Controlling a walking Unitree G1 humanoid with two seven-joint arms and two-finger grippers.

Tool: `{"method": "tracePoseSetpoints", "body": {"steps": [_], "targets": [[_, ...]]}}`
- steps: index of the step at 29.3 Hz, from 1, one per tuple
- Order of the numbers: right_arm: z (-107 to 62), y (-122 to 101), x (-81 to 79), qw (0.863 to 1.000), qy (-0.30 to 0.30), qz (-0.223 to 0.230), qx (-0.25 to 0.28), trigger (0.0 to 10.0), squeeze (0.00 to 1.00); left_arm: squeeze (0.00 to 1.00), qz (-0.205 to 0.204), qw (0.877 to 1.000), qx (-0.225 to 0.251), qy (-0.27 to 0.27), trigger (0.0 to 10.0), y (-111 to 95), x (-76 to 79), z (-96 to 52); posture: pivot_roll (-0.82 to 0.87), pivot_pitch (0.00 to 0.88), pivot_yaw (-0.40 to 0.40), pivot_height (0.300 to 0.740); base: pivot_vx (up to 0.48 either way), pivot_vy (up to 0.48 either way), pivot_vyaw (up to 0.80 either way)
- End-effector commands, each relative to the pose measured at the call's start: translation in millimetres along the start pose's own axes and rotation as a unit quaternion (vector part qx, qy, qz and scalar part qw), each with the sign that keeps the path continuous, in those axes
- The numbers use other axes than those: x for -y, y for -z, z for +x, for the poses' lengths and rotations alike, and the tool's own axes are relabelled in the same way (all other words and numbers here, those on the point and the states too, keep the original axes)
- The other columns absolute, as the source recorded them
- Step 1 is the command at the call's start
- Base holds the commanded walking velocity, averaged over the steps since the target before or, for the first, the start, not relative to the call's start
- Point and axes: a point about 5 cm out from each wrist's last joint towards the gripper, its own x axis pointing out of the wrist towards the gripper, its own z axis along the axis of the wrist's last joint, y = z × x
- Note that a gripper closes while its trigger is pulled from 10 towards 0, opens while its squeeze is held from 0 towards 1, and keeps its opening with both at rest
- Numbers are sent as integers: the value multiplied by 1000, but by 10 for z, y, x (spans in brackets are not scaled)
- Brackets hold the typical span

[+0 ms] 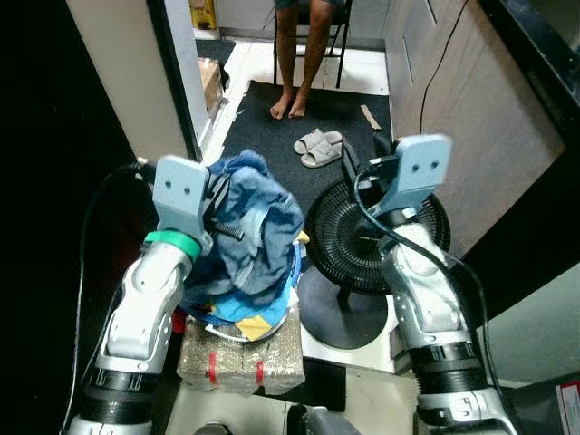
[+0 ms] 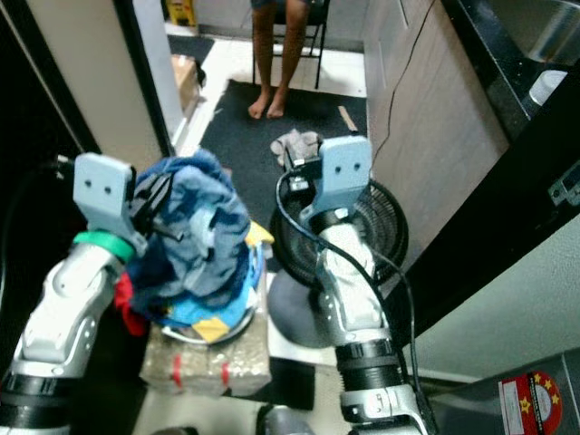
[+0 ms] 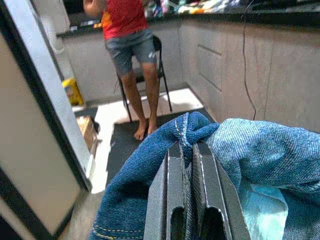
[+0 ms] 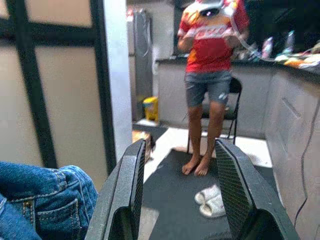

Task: Clothes washing

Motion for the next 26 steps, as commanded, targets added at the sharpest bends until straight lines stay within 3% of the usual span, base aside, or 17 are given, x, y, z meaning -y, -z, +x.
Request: {"method": "tracePoseSetpoints", "body": {"steps": [1,3,7,17,26], "targets": [[26,-63,-10,1000,1,10,9,10000,0,0,2,1000,26,5,10000,-134,-2,19,62,33,75,740,0,0,0],[50,-100,-50,1000,-6,16,18,10000,0,0,8,999,33,4,10000,-182,-44,18,62,35,72,740,0,0,0],[-30,107,-136,999,-19,21,-16,10000,0,0,23,1000,6,-7,10000,-54,-137,-125,66,29,58,740,0,0,0],[-87,237,-167,998,-21,30,-42,10000,0,0,13,1000,-11,-24,10000,19,-167,-219,88,42,37,740,0,0,0],[-21,234,-203,997,-4,58,-49,10000,0,0,7,999,-14,-35,10000,-24,-238,-182,95,38,57,740,0,0,-800]]}}
